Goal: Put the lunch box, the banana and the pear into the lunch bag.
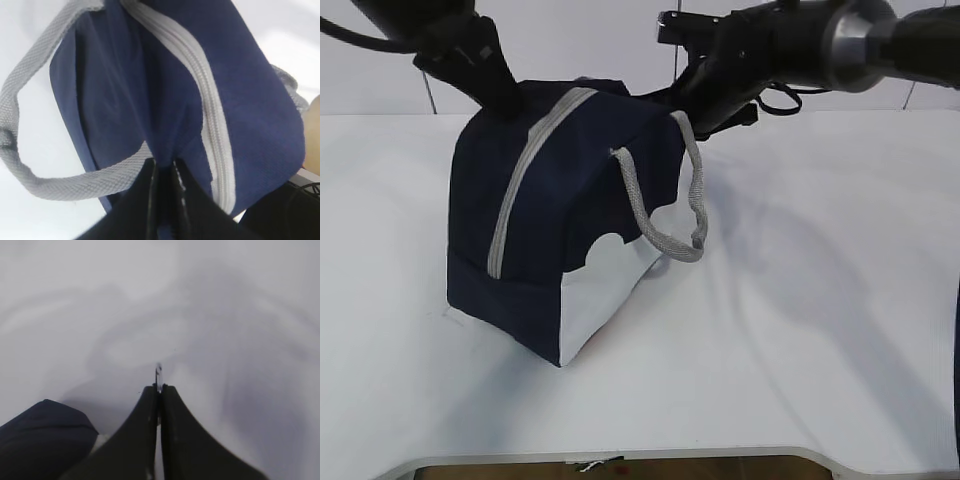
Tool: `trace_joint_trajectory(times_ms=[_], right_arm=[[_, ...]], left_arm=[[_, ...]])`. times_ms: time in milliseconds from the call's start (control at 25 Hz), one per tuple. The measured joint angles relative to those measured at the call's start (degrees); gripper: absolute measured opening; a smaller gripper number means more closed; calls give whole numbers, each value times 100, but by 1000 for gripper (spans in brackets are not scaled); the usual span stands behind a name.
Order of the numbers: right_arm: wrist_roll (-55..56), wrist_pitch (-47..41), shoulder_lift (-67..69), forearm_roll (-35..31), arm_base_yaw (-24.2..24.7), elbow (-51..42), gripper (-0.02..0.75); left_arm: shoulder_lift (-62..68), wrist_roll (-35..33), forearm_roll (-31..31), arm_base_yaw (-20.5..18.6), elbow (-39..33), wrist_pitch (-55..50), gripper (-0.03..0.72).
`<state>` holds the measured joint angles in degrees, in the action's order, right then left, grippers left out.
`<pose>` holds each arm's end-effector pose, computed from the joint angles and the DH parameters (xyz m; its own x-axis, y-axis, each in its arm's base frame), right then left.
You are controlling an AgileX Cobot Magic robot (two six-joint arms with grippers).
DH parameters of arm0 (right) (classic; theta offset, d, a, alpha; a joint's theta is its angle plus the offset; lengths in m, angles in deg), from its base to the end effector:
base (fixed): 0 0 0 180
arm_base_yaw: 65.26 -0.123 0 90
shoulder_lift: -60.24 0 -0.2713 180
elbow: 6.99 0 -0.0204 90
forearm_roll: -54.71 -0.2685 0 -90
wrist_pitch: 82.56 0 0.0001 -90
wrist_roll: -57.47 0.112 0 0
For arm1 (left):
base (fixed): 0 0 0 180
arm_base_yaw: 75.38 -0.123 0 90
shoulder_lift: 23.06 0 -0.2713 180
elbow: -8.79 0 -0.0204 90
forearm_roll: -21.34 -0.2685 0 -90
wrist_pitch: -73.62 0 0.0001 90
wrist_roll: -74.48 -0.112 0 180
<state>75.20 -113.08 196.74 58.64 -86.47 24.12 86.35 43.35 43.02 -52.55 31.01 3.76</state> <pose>0.5039 0.1914 0.1778 -0.7320 -0.0185 -0.6810 -0.1627 0.9755 0.1484 0.3541 -0.1912 0.3167 -0.5746 0.6450 -0.5037 0.7878 0.6028 -0.1268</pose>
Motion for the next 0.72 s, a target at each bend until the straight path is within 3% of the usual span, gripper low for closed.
trace_joint_trajectory(times_ms=[480, 600, 720], right_arm=[[-442, -927, 59, -1, 4, 660, 24], [-451, -1123, 71, 28, 13, 774, 72], [-451, -1326, 90, 53, 24, 964, 167]], left_arm=[[-9, 0, -16, 0, 0, -68, 13], [-9, 58, -16, 0, 0, -77, 13], [-9, 200, -93, 0, 0, -81, 14]])
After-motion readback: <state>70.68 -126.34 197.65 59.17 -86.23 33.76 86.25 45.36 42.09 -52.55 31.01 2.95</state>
